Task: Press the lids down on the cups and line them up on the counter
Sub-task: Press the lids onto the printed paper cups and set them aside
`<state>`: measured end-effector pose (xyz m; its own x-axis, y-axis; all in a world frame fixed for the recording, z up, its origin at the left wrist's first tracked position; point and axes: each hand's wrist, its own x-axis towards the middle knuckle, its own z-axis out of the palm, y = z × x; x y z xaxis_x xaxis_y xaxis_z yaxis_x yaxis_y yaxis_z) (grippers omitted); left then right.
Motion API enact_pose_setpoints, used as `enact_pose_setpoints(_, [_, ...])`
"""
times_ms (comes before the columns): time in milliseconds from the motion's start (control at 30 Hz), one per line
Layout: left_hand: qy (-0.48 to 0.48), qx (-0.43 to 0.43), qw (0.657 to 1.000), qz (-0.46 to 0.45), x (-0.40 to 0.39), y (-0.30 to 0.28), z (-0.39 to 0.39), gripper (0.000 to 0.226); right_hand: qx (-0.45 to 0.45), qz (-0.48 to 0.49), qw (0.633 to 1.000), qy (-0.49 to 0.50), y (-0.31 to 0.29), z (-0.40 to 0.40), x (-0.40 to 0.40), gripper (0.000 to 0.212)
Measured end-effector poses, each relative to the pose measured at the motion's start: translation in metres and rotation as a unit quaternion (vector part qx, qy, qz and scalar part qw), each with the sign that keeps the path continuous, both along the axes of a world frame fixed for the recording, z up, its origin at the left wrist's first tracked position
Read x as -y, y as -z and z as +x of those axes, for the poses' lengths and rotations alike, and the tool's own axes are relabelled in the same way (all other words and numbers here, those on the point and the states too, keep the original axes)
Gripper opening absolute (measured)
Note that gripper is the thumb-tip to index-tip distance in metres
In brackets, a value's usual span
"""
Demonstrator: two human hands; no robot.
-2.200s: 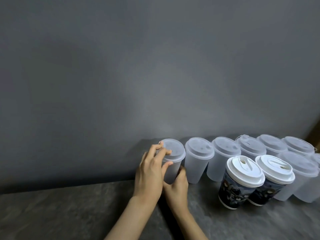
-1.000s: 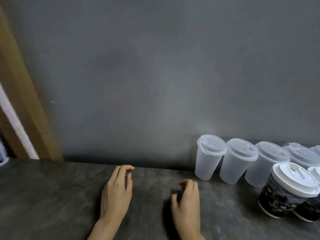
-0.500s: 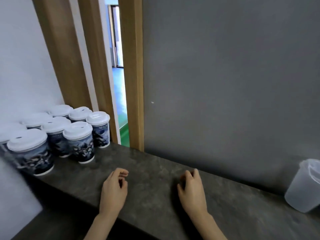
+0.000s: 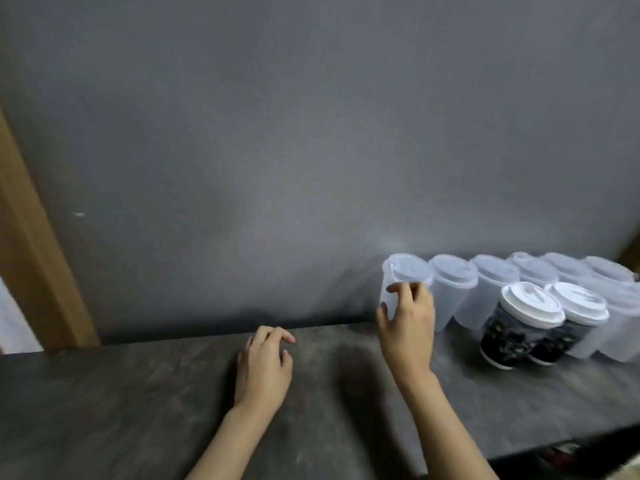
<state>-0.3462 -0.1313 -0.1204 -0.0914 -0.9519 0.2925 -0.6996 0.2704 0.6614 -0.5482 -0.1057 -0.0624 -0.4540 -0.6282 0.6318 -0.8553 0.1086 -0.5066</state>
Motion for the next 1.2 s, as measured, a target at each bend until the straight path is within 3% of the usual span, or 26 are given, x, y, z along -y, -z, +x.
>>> enact_pose_setpoints(167, [-0.035,0.055,0.997,-0.03,-0.015,0.023,-0.039,0.019,-0.144,0.118,0.982,-0.013,-0.025,-0.075,0.009,0.066])
enact_pose_setpoints(300, [-0.046,0.082,0.995,-0.037,-0.012,0.029,-0.039,0.017,-0.189,0.18,0.963,-0.066,-0.026,-0.094,0.027,0.06])
enact_pose_setpoints(500, [-0.063,0.102,0.992,-0.051,-0.014,0.029,-0.042,0.017,-0.182,0.056,0.975,-0.118,-0.014,-0.098,0.03,0.039])
enact_pose_setpoints(600, [-0.069,0.105,0.991,-0.041,-0.012,0.028,-0.043,0.016,-0.192,0.038,0.971,-0.137,-0.013,-0.102,0.028,0.037])
enact_pose_setpoints(1200, [-0.052,0.108,0.992,-0.037,-0.015,0.027,-0.043,0.017,-0.155,0.007,0.977,-0.149,-0.003,-0.098,0.012,0.059])
